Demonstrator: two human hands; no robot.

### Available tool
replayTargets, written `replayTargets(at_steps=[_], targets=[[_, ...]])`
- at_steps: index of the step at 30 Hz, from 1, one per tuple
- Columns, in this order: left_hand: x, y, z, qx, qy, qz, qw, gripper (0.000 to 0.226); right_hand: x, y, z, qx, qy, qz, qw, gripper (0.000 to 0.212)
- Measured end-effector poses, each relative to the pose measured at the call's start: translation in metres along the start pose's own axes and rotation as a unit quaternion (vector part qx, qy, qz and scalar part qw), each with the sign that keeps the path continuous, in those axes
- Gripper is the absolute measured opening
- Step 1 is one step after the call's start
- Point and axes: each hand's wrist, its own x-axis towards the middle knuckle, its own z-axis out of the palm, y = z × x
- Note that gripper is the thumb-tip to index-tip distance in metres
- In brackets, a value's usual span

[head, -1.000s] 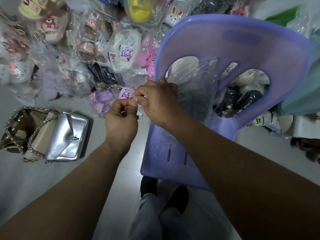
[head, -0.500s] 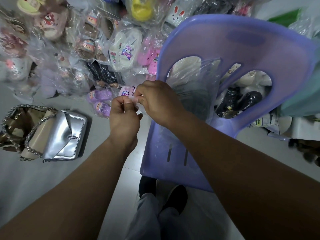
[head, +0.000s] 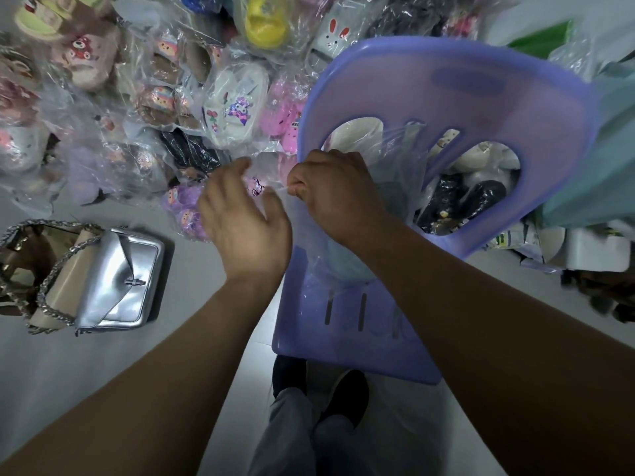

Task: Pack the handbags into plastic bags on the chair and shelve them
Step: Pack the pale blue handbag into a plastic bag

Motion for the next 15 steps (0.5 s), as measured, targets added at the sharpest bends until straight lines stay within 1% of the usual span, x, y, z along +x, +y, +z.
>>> replayTargets(at_steps=[1, 2, 4, 7, 9, 11, 15], targets=[[0.000, 0.006, 0.000, 0.039, -0.031, 0.049, 0.998, 0.033, 0.000, 0.001, -0.002, 0.002, 0.008, 0.006, 1.000, 0.020], [0.001, 0.009, 0.002, 0.064, -0.060, 0.072, 0.993, 0.030, -0.001, 0.004, -0.003, -0.002, 0.011, 0.010, 1.000, 0.022], [0.006, 0.011, 0.005, 0.060, -0.091, 0.071, 0.991, 0.027, -0.002, 0.011, -0.004, -0.017, 0.012, 0.014, 1.000, 0.024], [0.010, 0.012, 0.007, 0.001, -0.081, 0.054, 0.995, 0.024, -0.006, 0.021, -0.004, -0.033, 0.024, 0.026, 0.999, 0.015], [0.007, 0.014, 0.006, 0.016, -0.056, 0.043, 0.997, 0.022, -0.010, 0.029, -0.004, -0.059, 0.039, 0.046, 0.996, 0.010], [0.001, 0.014, 0.003, 0.043, -0.030, 0.011, 0.999, 0.021, -0.016, 0.041, -0.005, -0.072, 0.043, 0.072, 0.994, 0.011], [-0.009, 0.014, 0.001, 0.086, -0.029, -0.034, 0.995, 0.024, -0.024, 0.055, -0.008, -0.066, 0.041, 0.087, 0.993, 0.010]])
